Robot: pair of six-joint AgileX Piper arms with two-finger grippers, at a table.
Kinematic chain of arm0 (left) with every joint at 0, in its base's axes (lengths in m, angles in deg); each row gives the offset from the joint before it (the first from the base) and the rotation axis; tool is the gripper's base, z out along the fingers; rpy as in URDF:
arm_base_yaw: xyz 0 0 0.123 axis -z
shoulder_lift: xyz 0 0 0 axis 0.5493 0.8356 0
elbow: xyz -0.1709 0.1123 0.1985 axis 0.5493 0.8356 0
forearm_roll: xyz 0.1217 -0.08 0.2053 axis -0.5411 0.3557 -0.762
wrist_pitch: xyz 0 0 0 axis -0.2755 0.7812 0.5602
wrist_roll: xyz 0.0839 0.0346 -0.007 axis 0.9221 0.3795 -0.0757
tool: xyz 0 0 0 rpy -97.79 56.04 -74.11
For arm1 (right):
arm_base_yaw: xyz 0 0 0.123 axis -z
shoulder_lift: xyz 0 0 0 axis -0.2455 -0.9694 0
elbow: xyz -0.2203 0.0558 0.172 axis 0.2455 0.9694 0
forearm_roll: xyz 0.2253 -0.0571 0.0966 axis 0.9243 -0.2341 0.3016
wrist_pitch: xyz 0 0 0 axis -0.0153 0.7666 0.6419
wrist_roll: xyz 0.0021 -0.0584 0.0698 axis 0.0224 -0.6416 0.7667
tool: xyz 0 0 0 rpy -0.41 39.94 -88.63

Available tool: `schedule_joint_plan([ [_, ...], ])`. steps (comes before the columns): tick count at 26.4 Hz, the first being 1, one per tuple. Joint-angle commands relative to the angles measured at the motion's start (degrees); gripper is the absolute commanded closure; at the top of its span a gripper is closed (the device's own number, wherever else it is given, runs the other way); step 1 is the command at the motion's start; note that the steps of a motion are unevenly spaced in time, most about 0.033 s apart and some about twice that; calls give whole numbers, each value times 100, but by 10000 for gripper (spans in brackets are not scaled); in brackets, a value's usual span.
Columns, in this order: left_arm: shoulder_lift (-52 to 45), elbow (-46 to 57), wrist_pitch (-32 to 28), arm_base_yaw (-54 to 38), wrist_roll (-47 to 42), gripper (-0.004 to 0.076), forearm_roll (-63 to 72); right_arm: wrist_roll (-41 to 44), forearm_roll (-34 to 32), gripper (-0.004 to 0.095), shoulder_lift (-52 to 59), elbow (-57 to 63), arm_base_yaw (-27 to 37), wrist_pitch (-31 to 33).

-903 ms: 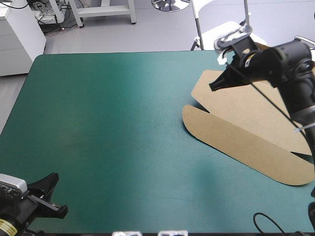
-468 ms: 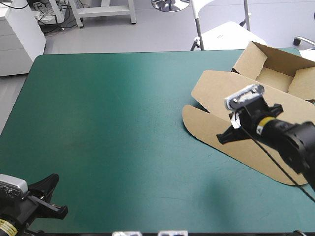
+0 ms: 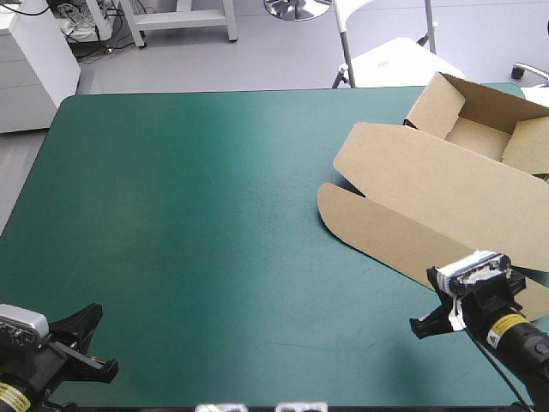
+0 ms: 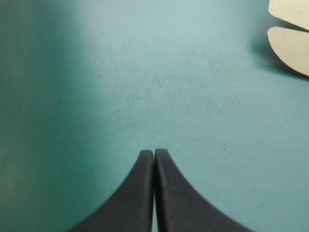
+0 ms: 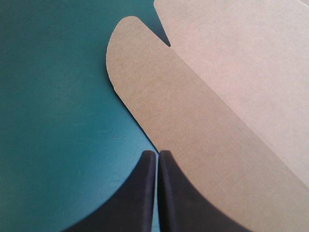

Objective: Fold the box

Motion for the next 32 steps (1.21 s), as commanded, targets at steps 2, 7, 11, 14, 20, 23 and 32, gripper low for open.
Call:
schedule_joint_plan([
  [2, 89, -140, -308, 24, 4, 734, -23, 88, -50, 908, 633, 185, -2, -185],
  [7, 89, -140, 123, 24, 4, 734, -36, 315, -75, 908, 1234, 335, -2, 303],
  [11, 89, -140, 268, 24, 4, 734, -45, 315, -111, 908, 1458, 335, -2, 697],
  [14, 89, -140, 258, 24, 4, 734, -45, 315, -212, 908, 1483, 335, -2, 963],
  [20, 89, -140, 269, 24, 4, 734, -45, 326, -257, 908, 1508, 503, -2, 1040],
  [23, 89, -140, 269, 24, 4, 734, -45, 326, -257, 908, 1508, 503, -2, 1040],
  [32, 89, -140, 456, 24, 4, 734, -45, 326, -257, 908, 1508, 503, -2, 1040],
])
